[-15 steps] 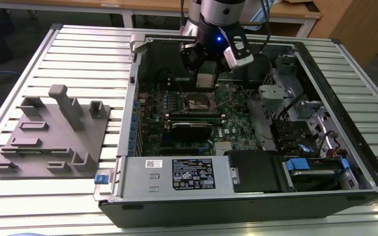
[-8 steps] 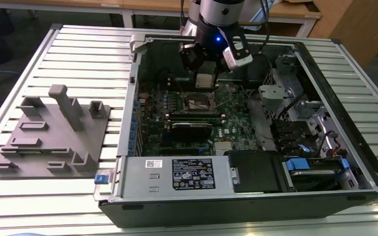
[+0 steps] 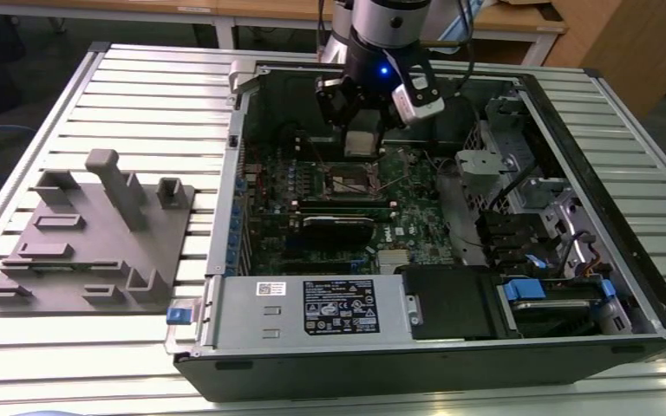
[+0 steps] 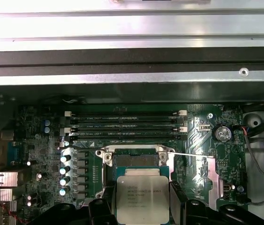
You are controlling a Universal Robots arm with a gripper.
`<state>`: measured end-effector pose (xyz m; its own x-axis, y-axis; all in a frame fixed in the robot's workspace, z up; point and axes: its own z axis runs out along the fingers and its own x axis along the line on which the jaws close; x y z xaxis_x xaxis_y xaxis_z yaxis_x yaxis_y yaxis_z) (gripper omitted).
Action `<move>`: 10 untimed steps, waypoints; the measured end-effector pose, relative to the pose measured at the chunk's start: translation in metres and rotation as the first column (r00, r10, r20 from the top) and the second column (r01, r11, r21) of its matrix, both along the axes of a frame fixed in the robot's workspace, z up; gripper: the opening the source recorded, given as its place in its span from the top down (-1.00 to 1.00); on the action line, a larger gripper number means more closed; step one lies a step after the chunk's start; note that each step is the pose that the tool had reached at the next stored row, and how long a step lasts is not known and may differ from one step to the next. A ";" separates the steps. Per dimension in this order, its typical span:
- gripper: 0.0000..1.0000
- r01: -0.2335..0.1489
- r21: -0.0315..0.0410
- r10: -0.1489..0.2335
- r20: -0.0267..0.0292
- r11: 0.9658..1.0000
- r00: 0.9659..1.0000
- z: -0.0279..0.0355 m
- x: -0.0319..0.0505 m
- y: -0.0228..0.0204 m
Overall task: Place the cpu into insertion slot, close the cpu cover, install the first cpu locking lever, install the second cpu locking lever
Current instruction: 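Place the cpu into insertion slot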
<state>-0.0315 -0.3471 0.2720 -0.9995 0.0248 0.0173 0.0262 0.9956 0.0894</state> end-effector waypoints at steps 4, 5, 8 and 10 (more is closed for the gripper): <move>-0.08 0.000 0.000 0.000 0.000 1.000 1.000 -0.0026 -0.0002 0.0000; -0.08 0.000 0.000 0.000 0.000 1.000 1.000 -0.0032 -0.0002 0.0000; -0.08 0.000 0.000 0.000 0.000 1.000 1.000 -0.0033 -0.0002 0.0000; -0.08 0.000 0.000 0.000 0.000 1.000 1.000 -0.0034 -0.0002 0.0000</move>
<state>-0.0317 -0.3471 0.2686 -0.9995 0.0248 0.0174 0.0262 0.9957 0.0893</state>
